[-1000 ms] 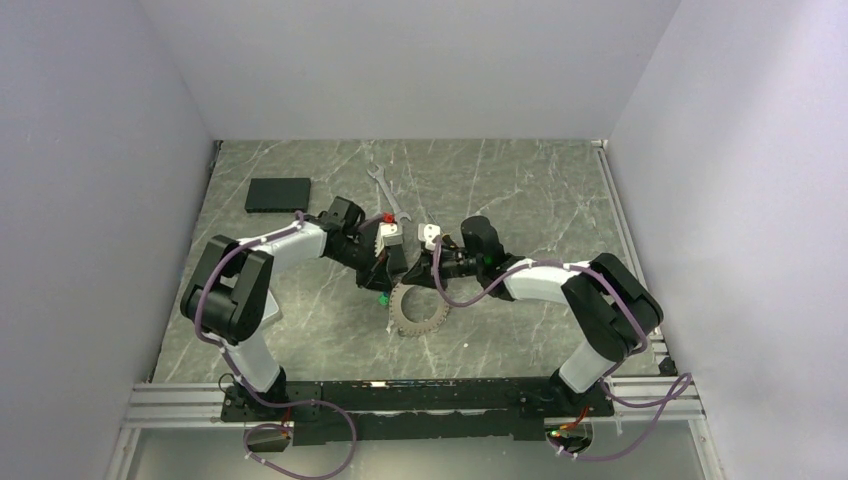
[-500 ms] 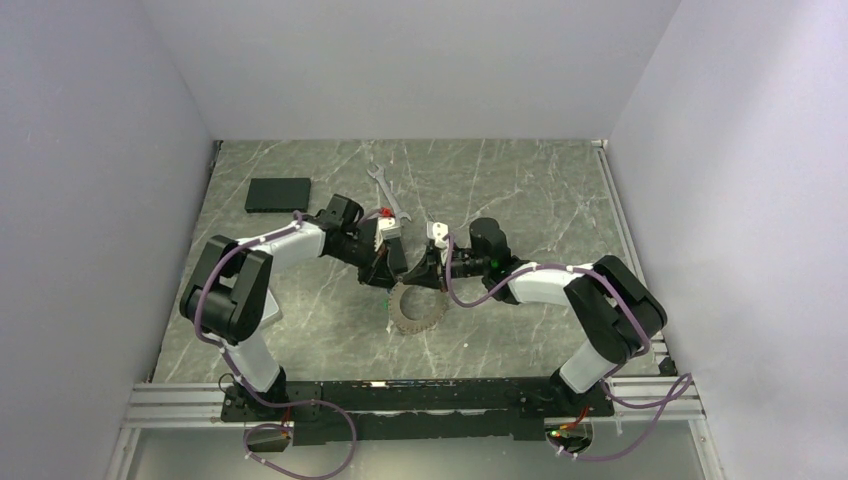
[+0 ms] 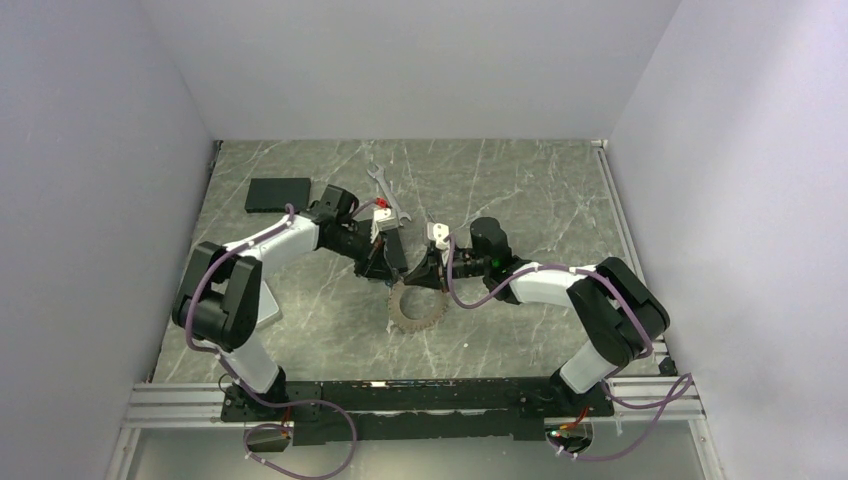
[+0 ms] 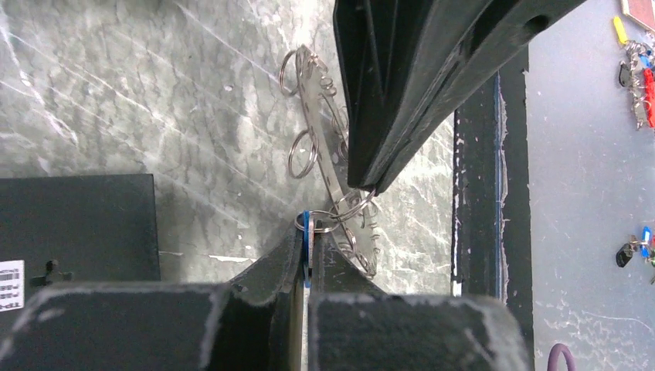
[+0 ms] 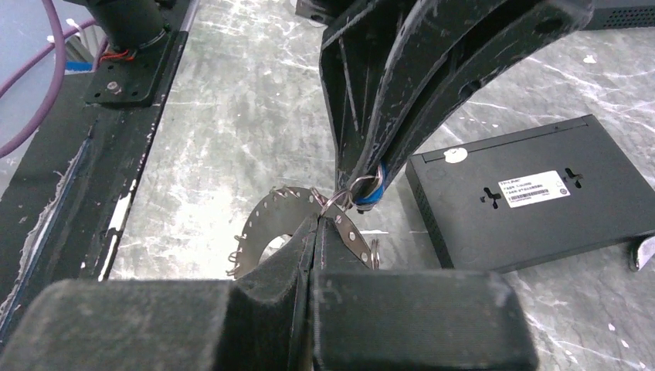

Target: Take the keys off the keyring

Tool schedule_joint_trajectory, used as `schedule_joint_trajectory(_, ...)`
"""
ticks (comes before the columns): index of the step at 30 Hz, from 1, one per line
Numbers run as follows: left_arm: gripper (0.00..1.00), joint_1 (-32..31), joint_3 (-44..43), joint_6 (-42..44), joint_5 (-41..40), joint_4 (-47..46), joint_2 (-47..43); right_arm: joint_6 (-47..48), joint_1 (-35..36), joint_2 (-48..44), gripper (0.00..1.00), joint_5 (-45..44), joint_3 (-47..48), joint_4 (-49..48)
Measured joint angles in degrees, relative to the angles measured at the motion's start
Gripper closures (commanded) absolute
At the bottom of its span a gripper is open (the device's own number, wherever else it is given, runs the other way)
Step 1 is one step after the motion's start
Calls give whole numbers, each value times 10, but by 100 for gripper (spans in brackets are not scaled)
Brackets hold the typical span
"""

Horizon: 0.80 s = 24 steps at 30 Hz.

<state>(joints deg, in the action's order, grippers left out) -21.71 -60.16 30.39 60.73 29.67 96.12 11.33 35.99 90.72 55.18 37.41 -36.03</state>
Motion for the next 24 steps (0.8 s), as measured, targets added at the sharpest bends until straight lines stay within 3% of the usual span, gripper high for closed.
schedule_joint_trajectory(11,100,0,-37,30,-6,77,-10,18,0,0,100,-7,9,22)
schedule_joint_trajectory(24,100,-9,-82,97,-37,179,-17,29,1,11,100,-13,79,132)
